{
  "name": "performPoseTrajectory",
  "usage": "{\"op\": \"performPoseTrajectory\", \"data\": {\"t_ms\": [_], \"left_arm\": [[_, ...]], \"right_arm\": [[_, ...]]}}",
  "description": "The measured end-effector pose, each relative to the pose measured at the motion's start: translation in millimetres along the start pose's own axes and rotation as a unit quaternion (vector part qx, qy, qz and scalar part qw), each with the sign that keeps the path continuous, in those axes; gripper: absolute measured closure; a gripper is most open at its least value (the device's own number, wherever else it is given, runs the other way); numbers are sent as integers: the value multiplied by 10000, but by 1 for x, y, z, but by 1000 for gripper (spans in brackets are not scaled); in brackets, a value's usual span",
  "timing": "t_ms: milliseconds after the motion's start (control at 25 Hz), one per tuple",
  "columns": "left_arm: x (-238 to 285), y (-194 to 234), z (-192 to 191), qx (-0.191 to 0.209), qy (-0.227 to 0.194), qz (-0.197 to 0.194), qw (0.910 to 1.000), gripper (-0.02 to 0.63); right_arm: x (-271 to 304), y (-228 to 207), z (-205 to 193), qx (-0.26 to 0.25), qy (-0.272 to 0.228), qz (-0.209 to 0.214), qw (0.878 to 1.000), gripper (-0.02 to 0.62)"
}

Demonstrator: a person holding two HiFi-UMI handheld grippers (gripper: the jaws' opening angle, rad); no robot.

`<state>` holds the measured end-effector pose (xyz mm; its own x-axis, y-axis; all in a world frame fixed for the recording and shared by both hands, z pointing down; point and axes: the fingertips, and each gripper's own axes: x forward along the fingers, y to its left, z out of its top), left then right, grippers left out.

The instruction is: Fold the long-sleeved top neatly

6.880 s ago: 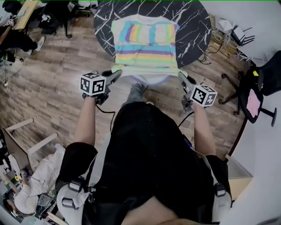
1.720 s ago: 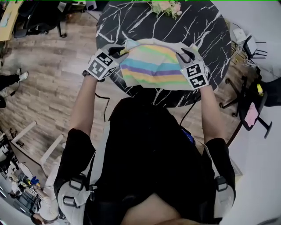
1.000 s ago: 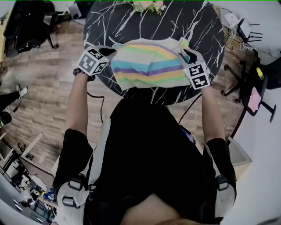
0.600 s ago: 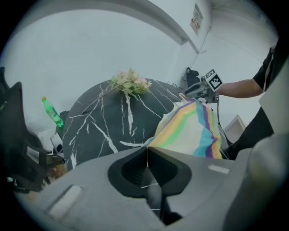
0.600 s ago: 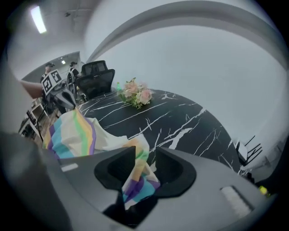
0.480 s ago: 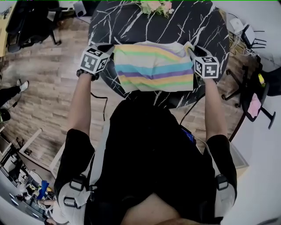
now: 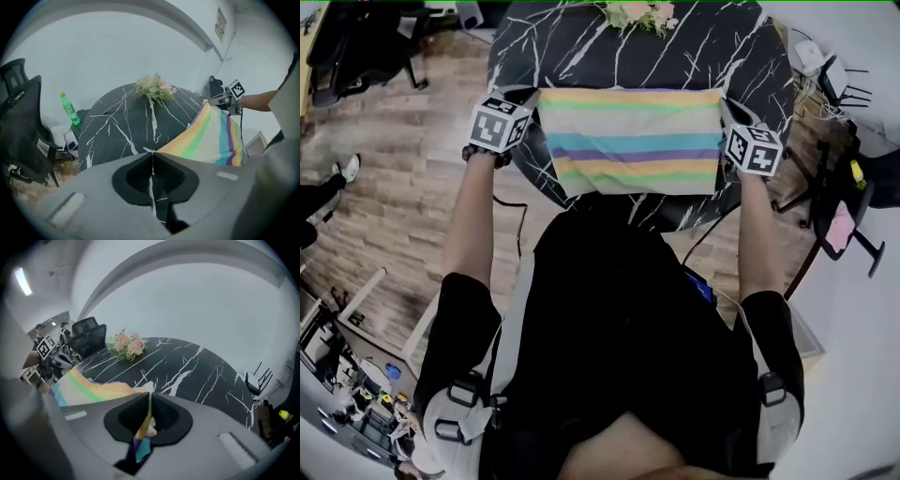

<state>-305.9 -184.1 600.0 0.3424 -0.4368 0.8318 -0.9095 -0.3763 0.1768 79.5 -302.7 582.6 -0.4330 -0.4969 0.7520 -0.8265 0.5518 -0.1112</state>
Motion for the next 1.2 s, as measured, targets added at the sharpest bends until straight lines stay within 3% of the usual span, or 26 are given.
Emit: {"op": "performPoseTrajectory", "data": {"t_ms": [320, 400, 520, 840, 1200], "left_arm": [[-1, -4, 3, -178, -319, -85, 9993, 591], [-3, -6, 3, -132, -378, -39, 9992, 586], [-10, -4, 6, -79, -503, 114, 9986, 524], [-29, -17, -3, -311, -631, 150, 9974, 480], [-51, -64, -44, -712, -640, 276, 9950, 469]], "right_arm": [[-2, -15, 3, 21, -45, -364, 9993, 572], [-3, -12, 3, 20, -63, -321, 9995, 553], [-4, -4, 5, -69, -66, -159, 9998, 463], [-20, 6, 5, -81, -250, -4, 9997, 457], [-49, 23, -7, -352, -432, 324, 9979, 457]]}}
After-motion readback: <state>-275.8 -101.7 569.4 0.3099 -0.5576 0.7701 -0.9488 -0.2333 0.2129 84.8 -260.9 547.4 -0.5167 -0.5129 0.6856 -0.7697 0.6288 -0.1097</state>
